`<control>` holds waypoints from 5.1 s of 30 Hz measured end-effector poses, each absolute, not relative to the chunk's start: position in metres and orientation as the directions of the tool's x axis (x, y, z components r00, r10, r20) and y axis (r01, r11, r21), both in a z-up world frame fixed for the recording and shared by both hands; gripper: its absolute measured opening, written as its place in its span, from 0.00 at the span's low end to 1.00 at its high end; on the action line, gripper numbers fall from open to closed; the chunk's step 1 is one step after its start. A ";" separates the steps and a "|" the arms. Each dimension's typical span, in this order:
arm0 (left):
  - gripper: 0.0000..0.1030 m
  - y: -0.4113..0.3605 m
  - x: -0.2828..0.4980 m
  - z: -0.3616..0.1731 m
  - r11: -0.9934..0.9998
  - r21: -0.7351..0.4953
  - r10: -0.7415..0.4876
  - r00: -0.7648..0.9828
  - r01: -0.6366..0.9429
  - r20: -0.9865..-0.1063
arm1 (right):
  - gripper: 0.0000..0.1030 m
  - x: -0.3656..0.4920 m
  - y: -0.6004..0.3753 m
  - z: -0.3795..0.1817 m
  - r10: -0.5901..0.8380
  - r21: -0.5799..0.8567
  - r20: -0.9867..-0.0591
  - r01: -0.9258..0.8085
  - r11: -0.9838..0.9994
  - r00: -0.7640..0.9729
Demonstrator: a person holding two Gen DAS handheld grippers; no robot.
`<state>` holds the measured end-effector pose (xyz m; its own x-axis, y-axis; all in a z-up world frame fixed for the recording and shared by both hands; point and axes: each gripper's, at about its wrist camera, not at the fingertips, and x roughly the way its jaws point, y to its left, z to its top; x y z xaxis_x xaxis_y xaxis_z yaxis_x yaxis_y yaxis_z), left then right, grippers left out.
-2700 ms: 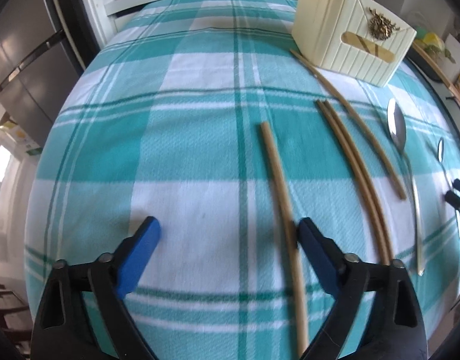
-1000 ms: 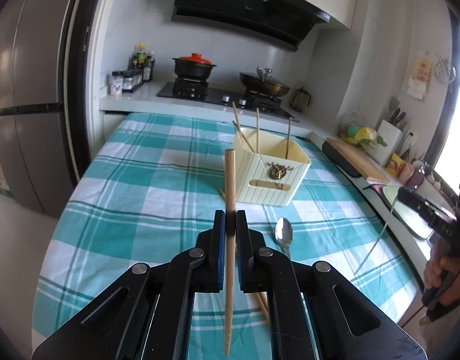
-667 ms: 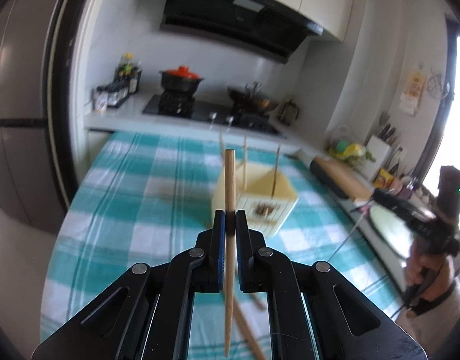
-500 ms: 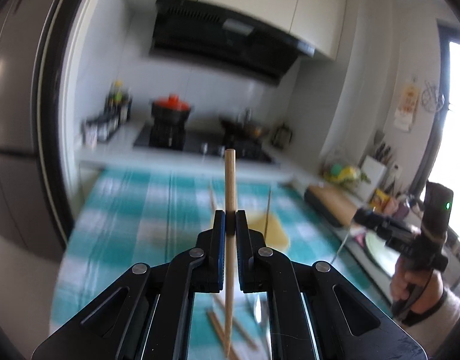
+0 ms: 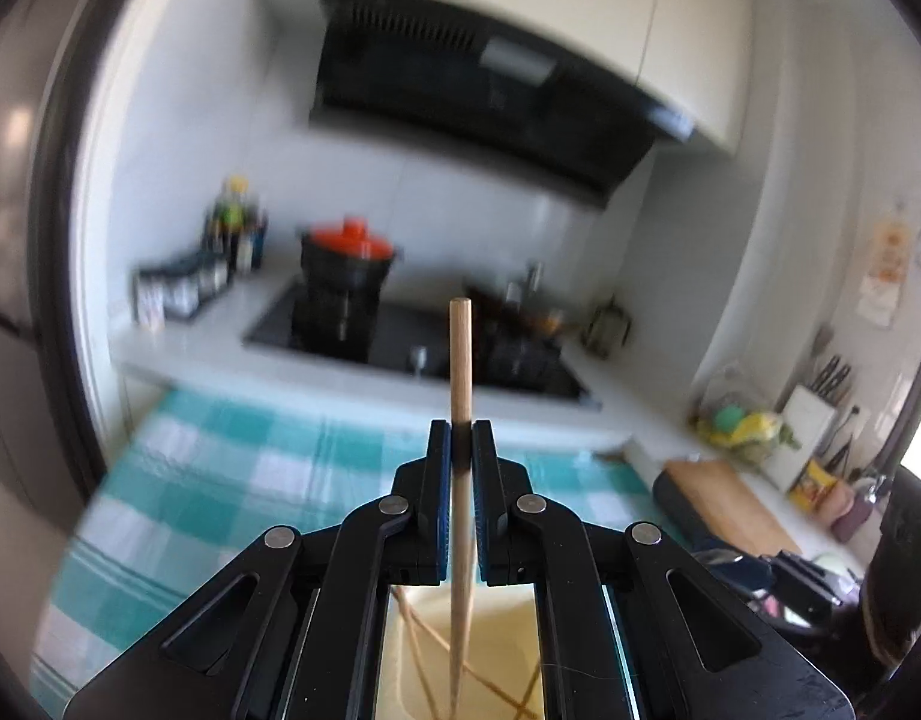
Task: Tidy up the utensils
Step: 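Lift the right tool's spoon toward the cream holder while the left tool carries its chopstick there, then open the right tool over the holder while the left tool releases its chopstick inside, then move the right tool toward the second steel spoon while the left tool approaches a chopstick, then lower the right tool onto the spoon and close it while the left tool grasps a chopstick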
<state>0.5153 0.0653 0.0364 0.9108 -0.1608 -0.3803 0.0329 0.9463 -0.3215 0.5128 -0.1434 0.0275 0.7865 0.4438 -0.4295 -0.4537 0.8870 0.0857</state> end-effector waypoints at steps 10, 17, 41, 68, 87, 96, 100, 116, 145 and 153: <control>0.14 0.041 0.549 -0.039 0.966 -0.259 -0.178 0.784 0.023 -0.595 | 0.35 0.561 -0.134 -0.057 0.380 0.127 -0.650 -0.398 0.909 0.658; 0.69 0.084 0.492 -0.001 0.973 -0.231 -0.161 0.763 0.015 -0.626 | 0.48 0.519 -0.159 0.006 0.386 0.108 -0.580 -0.402 0.909 0.717; 0.96 0.083 0.302 -0.185 0.988 -0.048 0.056 0.628 -0.147 -0.776 | 0.64 0.295 -0.229 -0.193 0.089 -0.058 -0.783 -0.214 0.975 0.615; 0.97 0.033 0.308 -0.205 0.994 -0.039 0.028 0.589 -0.101 -0.808 | 0.64 0.295 -0.231 -0.199 0.099 -0.024 -0.760 -0.179 0.984 0.643; 0.97 0.032 0.312 -0.210 0.995 -0.012 0.047 0.574 -0.098 -0.818 | 0.45 0.306 -0.152 -0.166 0.343 0.142 -0.758 -0.373 0.917 0.555; 0.86 0.031 0.303 -0.207 0.996 0.005 0.055 0.587 -0.087 -0.808 | 0.09 0.329 -0.106 -0.190 0.258 0.036 -0.833 -0.417 0.908 0.490; 0.86 0.037 0.299 -0.207 0.997 0.001 0.048 0.583 -0.081 -0.811 | 0.08 0.326 -0.143 -0.190 0.206 0.032 -0.830 -0.324 0.946 0.519; 1.00 0.082 0.291 -0.212 0.996 -0.002 0.047 0.561 -0.087 -0.827 | 0.67 0.290 -0.226 -0.195 0.111 -0.029 -0.799 -0.222 0.975 0.591; 1.00 0.083 0.293 -0.213 0.998 -0.021 0.019 0.567 -0.063 -0.824 | 0.77 0.297 -0.229 -0.202 0.127 -0.017 -0.771 -0.219 0.975 0.625; 1.00 0.083 0.293 -0.213 0.998 -0.023 0.014 0.563 -0.058 -0.826 | 0.77 0.298 -0.228 -0.203 0.128 -0.016 -0.771 -0.220 0.975 0.624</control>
